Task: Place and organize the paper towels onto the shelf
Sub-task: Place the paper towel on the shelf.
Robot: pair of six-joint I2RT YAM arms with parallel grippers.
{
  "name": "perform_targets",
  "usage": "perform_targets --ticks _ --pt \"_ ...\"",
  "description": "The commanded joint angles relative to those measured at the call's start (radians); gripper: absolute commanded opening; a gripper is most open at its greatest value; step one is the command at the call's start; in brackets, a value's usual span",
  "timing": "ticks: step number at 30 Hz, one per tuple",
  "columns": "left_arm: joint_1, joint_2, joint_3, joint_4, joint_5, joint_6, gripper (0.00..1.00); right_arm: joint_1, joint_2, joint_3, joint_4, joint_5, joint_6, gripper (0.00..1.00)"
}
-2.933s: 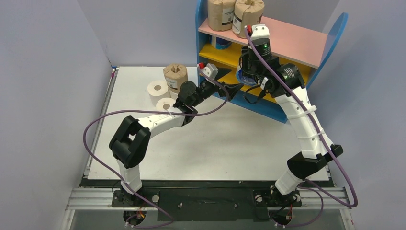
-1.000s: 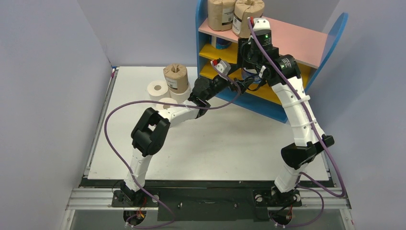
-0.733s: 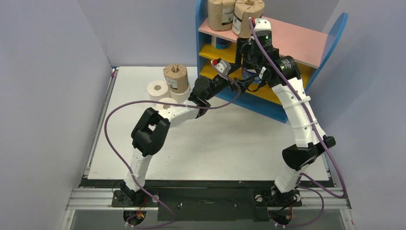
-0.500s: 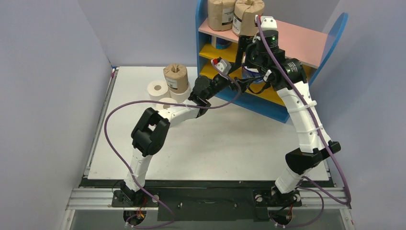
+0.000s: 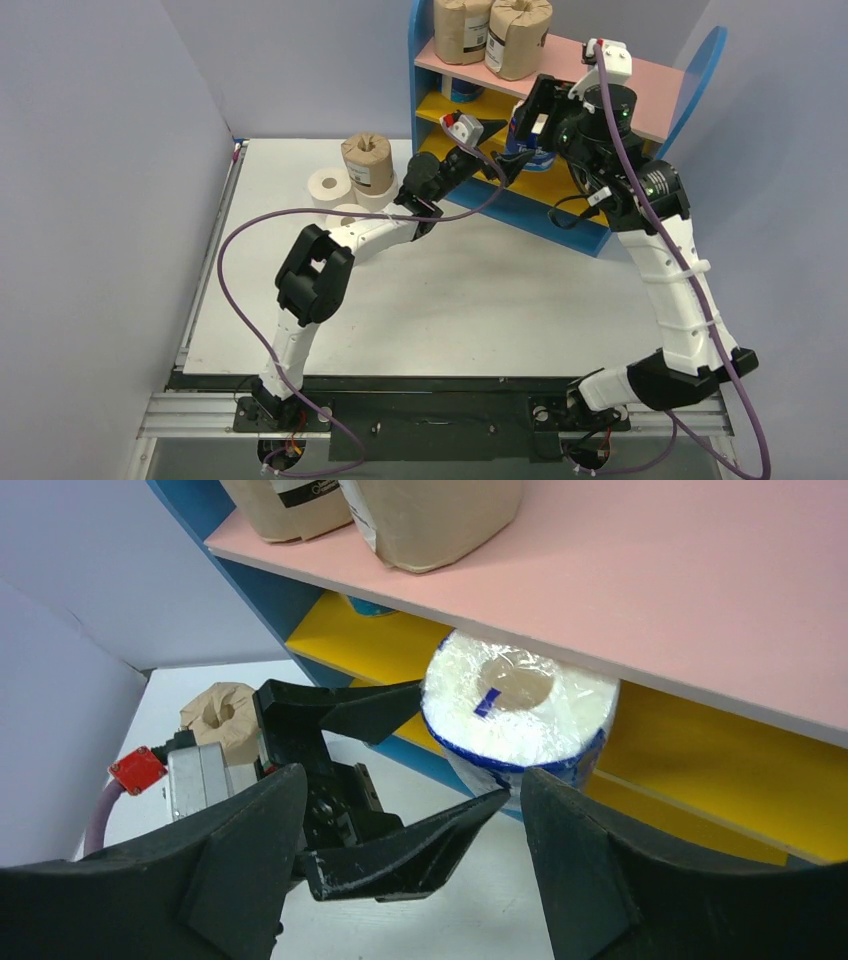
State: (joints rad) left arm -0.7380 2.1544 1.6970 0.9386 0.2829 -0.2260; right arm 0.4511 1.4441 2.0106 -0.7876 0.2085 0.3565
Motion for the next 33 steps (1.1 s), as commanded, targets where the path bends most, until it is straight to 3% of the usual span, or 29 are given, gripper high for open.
perform_targets --ticks 1,10,21,33 --pt "0.002 0.015 0.061 0.015 -0.035 0.013 1.0 -0.006 -0.111 -0.125 0.123 0.045 0.026 0.74" --pt "0.0 0.041 0.103 -0.045 -0.076 0.034 1.0 -0.005 -0.415 -0.585 0.381 0.133 0.034 0.72" --pt "-0.001 0.075 0.19 -0.17 -0.154 0.033 0.95 -0.006 -0.709 -0.981 0.424 0.176 0.062 0.71" --pt "-0.001 0.046 0.198 -0.208 -0.169 0.022 0.96 -0.005 -0.747 -1.064 0.422 0.154 0.074 0.7"
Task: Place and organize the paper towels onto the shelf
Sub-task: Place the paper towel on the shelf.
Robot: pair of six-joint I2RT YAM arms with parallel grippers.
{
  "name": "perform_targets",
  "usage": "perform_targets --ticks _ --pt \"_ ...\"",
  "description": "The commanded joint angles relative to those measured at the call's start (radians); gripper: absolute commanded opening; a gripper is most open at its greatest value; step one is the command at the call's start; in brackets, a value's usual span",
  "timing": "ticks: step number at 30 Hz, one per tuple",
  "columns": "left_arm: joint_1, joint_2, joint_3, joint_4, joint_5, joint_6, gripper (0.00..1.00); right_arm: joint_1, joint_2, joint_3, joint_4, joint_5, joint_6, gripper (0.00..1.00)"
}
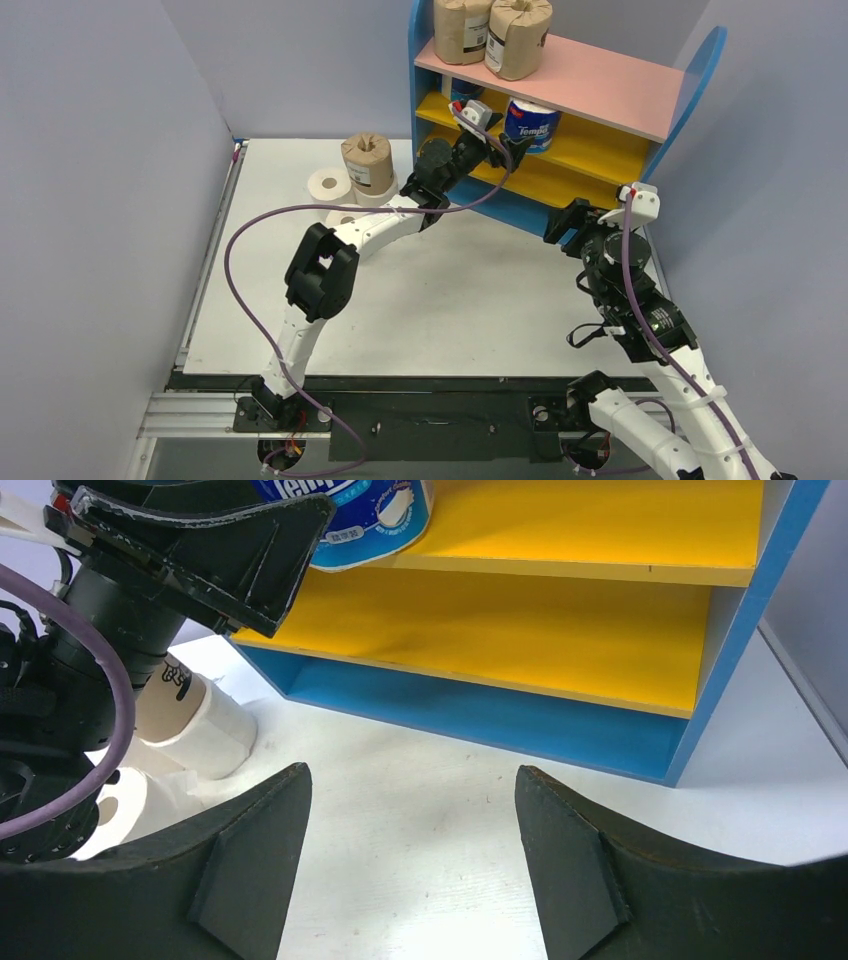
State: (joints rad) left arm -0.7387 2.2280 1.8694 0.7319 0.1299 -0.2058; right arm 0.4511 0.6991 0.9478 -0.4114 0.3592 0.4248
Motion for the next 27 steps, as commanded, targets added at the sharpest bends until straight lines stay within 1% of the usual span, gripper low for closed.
perform_targets --ticks 1,5,6,8,14,16,19,20,21,22,23,27 --pt "0.0 -0.034 0.02 -0.001 -0.014 0.005 0.96 -0.005 -0.003 -0.005 0.048 0.006 0.003 0.7" --pt "0.001 -0.108 -0.055 0.019 -0.015 0.013 0.97 -0.005 -0.015 -0.037 0.086 0.039 -0.002 0.7" --pt "0.003 -0.121 -0.066 0.03 -0.016 0.013 1.0 -0.005 -0.019 -0.047 0.099 0.041 -0.004 0.7" --pt "0.008 -0.154 -0.096 0.042 -0.016 0.007 0.97 -0.005 -0.032 -0.081 0.149 0.037 -0.007 0.71" --pt "0.018 -0.263 -0.204 0.081 -0.014 -0.019 0.96 -0.005 -0.04 -0.136 0.257 0.016 0.003 0.71" --pt "0.02 -0.319 -0.259 0.089 -0.021 -0.029 0.96 -0.006 -0.043 -0.152 0.3 0.004 0.0 0.71" --pt "0.025 -0.431 -0.388 0.089 -0.061 -0.084 0.96 -0.006 -0.043 -0.199 0.42 -0.009 0.005 0.71" --pt "0.025 -0.457 -0.418 0.077 -0.073 -0.101 0.96 -0.005 -0.041 -0.224 0.457 -0.007 0.009 0.71" --pt "0.026 -0.511 -0.475 0.049 -0.104 -0.132 0.97 -0.006 -0.03 -0.236 0.523 0.003 0.02 0.71" --pt "0.027 -0.539 -0.505 0.03 -0.147 -0.15 0.97 -0.006 -0.023 -0.252 0.552 0.013 0.025 0.71" --pt "0.027 -0.594 -0.561 -0.016 -0.164 -0.183 0.96 -0.007 -0.004 -0.258 0.603 0.017 0.024 0.71" --pt "0.027 -0.745 -0.73 -0.123 -0.242 -0.241 0.97 -0.012 0.068 -0.262 0.72 0.036 -0.035 0.71"
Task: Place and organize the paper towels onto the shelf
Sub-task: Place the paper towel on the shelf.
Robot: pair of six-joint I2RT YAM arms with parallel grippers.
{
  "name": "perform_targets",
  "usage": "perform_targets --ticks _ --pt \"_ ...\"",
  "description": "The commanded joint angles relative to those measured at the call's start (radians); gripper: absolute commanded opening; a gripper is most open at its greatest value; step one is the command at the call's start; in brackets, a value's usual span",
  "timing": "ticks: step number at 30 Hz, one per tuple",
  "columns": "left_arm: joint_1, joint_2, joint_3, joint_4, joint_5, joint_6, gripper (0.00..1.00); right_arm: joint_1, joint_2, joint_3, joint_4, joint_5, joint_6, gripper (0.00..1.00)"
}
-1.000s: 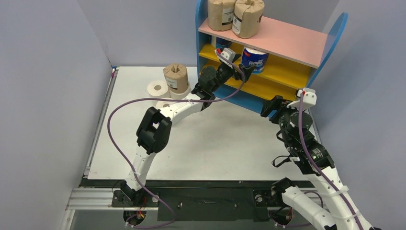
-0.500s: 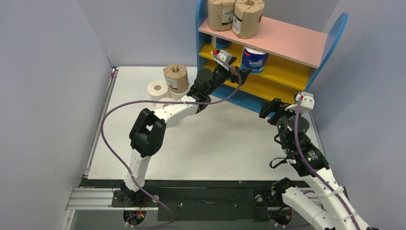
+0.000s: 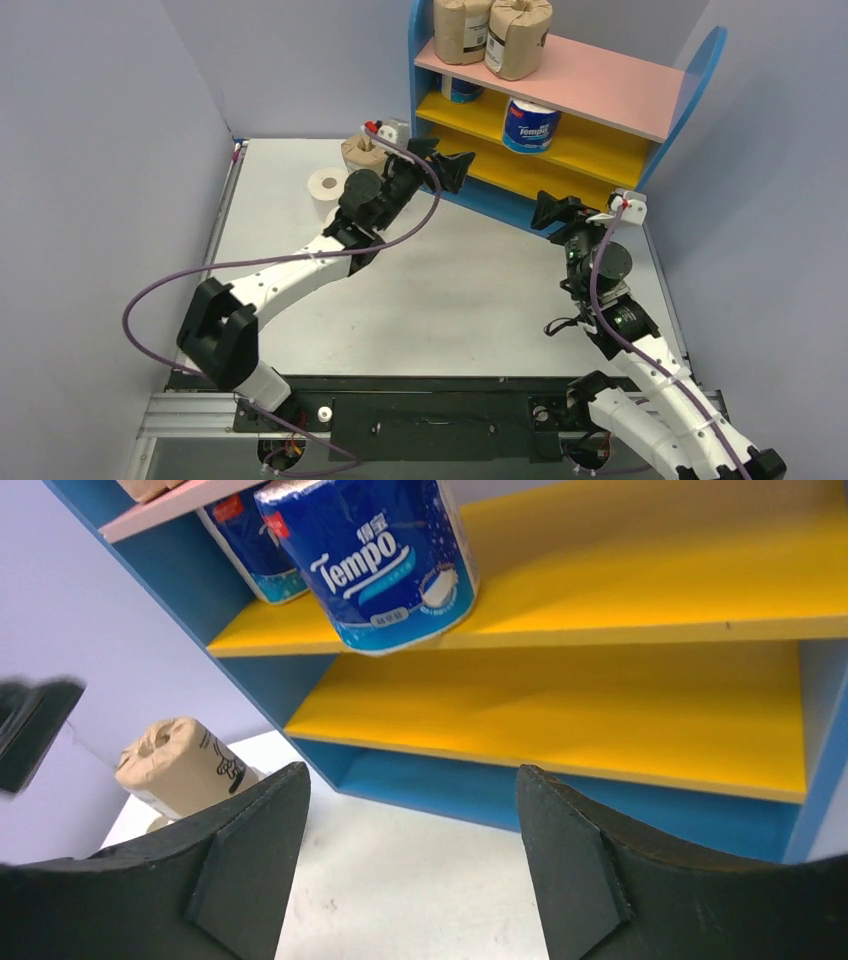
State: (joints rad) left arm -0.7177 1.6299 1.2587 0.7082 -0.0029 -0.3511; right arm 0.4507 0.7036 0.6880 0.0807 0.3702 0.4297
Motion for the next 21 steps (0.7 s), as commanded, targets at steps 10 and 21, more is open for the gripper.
perform_targets --ticks 10,21 --pt "0.027 -0.484 -0.41 -0.421 -0.213 -0.199 0.96 -0.102 0.233 0.024 0.425 -0.045 -0.024 0.74" --pt "0.027 -0.942 -0.753 -0.592 -0.126 -0.279 0.96 -0.141 0.419 0.096 0.53 -0.137 -0.021 0.71"
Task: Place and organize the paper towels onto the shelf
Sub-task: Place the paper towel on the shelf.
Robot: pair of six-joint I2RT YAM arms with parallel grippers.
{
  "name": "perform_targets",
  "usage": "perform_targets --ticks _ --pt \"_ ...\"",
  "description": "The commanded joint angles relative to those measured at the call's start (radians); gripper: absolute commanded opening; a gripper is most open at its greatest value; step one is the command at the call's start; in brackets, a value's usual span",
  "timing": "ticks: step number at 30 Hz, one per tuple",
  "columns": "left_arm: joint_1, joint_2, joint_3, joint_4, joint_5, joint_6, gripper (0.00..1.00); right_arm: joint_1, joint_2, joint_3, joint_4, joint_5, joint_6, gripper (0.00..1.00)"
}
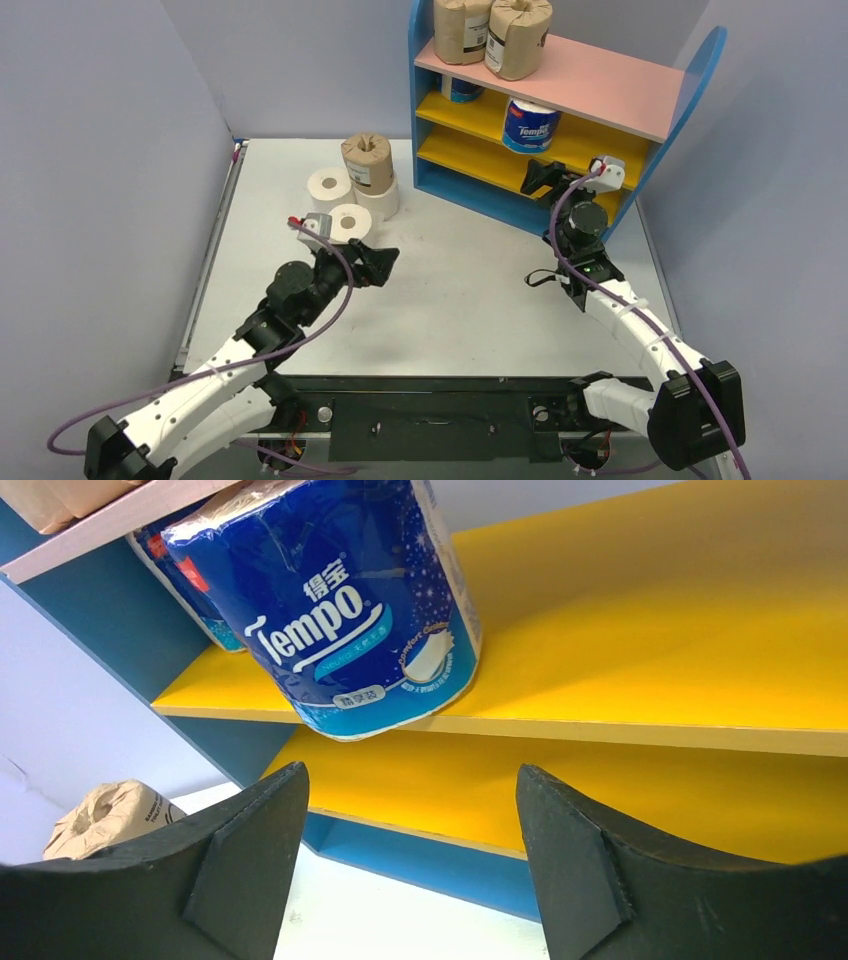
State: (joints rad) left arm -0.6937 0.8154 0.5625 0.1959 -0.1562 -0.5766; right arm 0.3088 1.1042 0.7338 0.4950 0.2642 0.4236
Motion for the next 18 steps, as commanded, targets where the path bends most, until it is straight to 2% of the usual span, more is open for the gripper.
perform_targets --ticks 1,7,11,18 --pt "0.003 -0.179 -0.081 -0.092 0.026 -0.065 0.96 0.0 0.026 0.045 0.137 -0.031 -0.026 0.71" --pt "0.003 -0.331 -0.144 -0.172 0.003 -0.053 0.96 -0.001 0.089 0.075 0.165 -0.058 -0.057 0.7" --pt "0.003 -0.337 -0.129 -0.246 -0.015 -0.034 0.96 -0.001 0.138 0.088 0.22 -0.043 -0.039 0.68" --pt "0.003 -0.32 -0.111 -0.248 0.022 -0.043 0.96 0.002 0.231 0.149 0.26 -0.027 -0.023 0.65"
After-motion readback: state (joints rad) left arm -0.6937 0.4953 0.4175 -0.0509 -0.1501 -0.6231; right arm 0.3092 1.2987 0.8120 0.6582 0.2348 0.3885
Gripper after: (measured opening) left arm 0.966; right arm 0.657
